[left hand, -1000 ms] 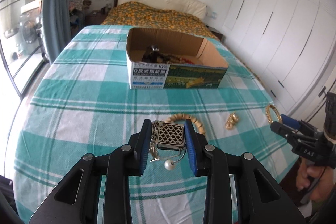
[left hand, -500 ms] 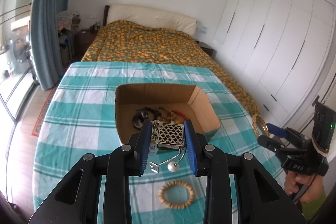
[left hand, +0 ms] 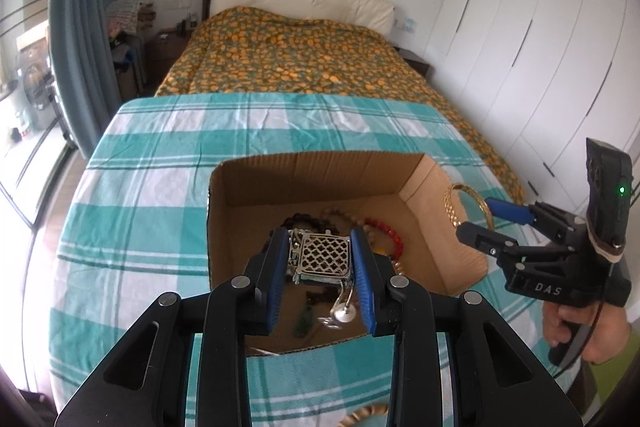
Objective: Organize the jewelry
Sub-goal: 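Lower the pendant and bangle into the box and open both tools, then move both tools back toward the wooden bracelet and gold earrings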
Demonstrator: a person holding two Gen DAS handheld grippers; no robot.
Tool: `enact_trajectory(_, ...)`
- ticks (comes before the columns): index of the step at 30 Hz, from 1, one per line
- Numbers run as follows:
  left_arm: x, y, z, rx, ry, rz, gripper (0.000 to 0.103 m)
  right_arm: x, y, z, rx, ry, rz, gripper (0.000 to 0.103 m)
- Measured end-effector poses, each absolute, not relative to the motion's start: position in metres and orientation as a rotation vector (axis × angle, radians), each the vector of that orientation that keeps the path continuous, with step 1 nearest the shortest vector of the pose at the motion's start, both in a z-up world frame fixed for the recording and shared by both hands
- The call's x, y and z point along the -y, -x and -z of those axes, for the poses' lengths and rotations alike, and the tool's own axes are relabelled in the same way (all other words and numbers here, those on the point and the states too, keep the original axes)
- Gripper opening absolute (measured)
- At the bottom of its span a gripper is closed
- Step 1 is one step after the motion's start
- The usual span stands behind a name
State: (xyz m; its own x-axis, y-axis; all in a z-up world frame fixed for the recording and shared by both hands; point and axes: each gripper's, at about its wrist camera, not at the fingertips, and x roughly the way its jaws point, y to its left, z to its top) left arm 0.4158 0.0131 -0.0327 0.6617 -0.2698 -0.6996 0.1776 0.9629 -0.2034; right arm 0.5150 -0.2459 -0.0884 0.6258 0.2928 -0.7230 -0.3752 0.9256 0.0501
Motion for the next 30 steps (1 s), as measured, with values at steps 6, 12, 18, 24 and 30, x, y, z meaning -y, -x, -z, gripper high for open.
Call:
enact_trajectory(6, -0.014, -0.434, 0.070, -0.887, 0.113, 0.224, 0.031, 0.242, -0.530, 0.124, -0.853, 0.175, -0.352, 0.070)
enact_trajectory(12, -0.008, -0.438, 0.085, -0.916, 0.072, 0.197, 0.034, 0.245, -0.529, 0.133, -0.859, 0.195, -0.335, 0.070)
enact_trajectory(18, -0.012, -0.414, 0.064, -0.848, 0.100, 0.161, 0.077, 0.261, -0.508, 0.107, -0.793, 0.136, -0.326, 0.071)
enact_trajectory(24, -0.015, -0.353, 0.040, -0.750, 0.069, 0.134, 0.096, 0.277, -0.446, 0.071, -0.708, 0.109, -0.312, 0.074)
enact_trajectory(30, -0.020, -0.276, 0.062, -0.761, 0.051, 0.100, 0.098, 0.299, -0.369, 0.068, -0.674, 0.052, -0.263, 0.074)
